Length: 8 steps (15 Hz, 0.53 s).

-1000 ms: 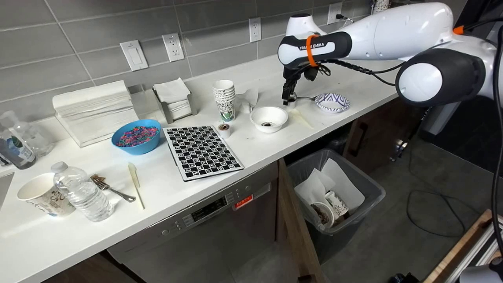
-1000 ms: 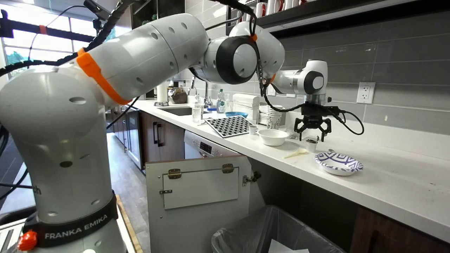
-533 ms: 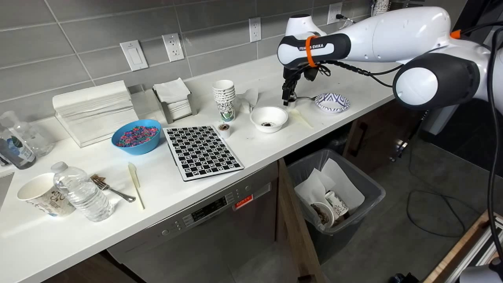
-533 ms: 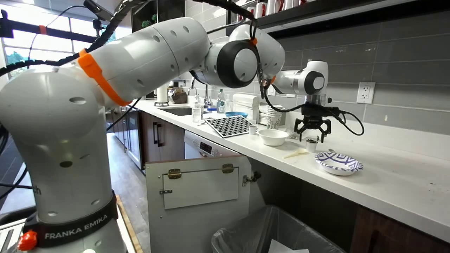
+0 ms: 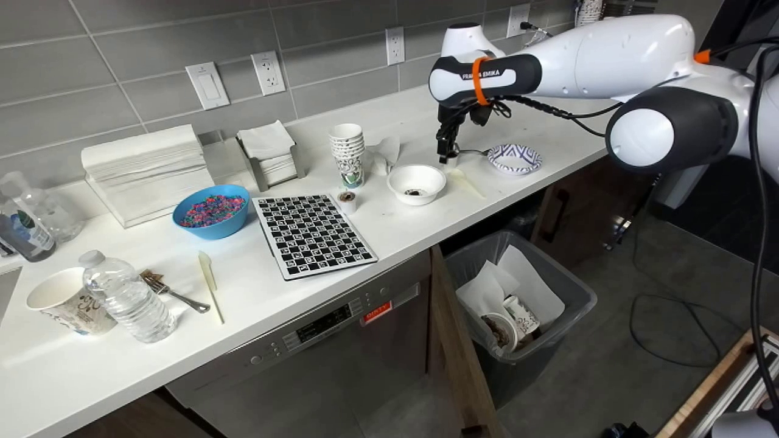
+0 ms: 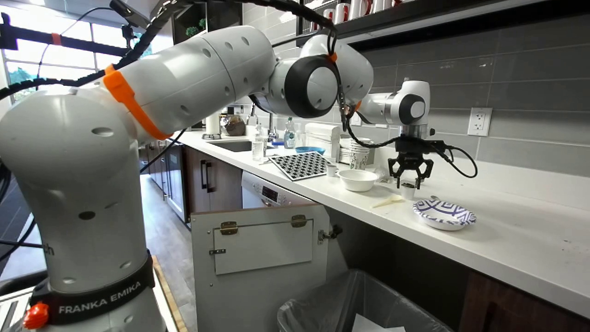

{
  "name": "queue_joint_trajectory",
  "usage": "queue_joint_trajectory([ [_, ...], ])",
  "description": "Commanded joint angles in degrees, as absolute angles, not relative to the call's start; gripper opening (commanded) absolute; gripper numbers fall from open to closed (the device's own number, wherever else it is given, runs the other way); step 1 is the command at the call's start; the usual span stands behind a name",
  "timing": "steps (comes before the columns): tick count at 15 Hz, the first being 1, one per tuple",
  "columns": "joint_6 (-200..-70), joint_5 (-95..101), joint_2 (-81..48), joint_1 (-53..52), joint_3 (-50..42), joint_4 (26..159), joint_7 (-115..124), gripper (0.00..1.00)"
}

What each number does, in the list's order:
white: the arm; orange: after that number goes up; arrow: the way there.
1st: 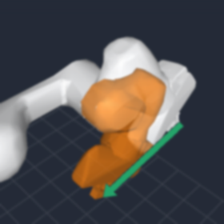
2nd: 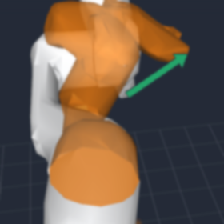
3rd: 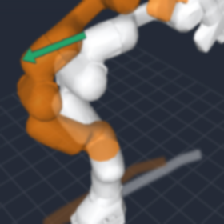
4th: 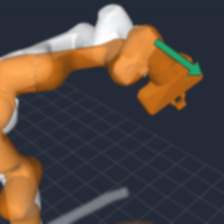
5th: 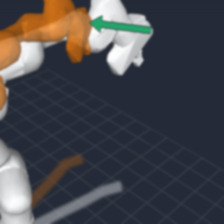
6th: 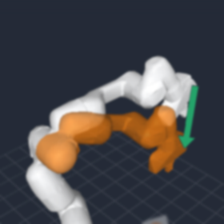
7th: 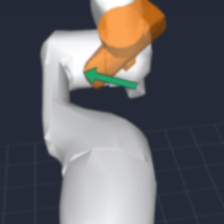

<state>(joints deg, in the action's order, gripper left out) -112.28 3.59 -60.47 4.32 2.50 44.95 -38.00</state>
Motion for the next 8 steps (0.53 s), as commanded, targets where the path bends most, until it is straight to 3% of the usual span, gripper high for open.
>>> queue_joint_trajectory([
  [1,-109.8,4.5,-62.4,3.7,1.7,41.7,-38.1,0.61],
  [8,-109.4,4.6,-62.4,3.3,1.0,41.6,-37.9,0.68],
])
